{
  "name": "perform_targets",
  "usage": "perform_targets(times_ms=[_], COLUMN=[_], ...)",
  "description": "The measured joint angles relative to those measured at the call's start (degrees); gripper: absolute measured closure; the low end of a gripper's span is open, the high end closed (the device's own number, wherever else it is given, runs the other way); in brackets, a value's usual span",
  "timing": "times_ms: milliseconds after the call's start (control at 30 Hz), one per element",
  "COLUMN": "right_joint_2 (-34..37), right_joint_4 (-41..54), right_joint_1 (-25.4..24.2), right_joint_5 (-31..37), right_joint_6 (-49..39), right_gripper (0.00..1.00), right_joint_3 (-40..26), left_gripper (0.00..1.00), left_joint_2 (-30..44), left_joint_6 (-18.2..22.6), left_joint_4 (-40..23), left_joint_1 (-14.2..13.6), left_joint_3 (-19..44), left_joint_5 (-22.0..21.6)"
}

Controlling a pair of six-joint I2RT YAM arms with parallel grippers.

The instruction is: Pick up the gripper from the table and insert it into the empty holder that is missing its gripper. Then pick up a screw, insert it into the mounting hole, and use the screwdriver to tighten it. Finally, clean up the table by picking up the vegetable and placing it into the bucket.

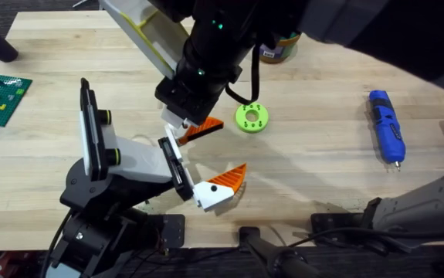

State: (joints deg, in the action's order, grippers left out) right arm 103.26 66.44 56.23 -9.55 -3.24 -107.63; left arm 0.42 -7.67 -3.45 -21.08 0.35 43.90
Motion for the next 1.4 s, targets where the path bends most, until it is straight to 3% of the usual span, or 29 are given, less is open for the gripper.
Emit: perform_targets(times_ms=[333,767,1067,1400], right_joint_2=[-0.3,-7.3,-7.0,-6.9], right_joint_4=[0.7,0.3,-4.2,-5.8], right_joint_1=[-1.2,-2.9,-2.9,-2.9], right_joint_5=[0.0,-0.3,-2.6,-4.4], right_joint_6=[0.0,-0.2,1.3,1.7], right_gripper=[0.994,0.995,0.994,0.995], right_joint_3=[0.0,0.2,7.2,7.6], left_gripper=[0.015,0.015,0.015,0.015], left_joint_2=[0.0,0.0,0.0,0.0], left_joint_6=[-0.4,-0.4,-0.3,-0.3], left_joint_4=[-0.1,-0.1,-0.1,-0.1], left_joint_1=[0.0,0.0,0.0,0.0], left_joint_3=[0.0,0.0,0.0,0.0], left_joint_5=[0.0,0.0,0.0,0.0])
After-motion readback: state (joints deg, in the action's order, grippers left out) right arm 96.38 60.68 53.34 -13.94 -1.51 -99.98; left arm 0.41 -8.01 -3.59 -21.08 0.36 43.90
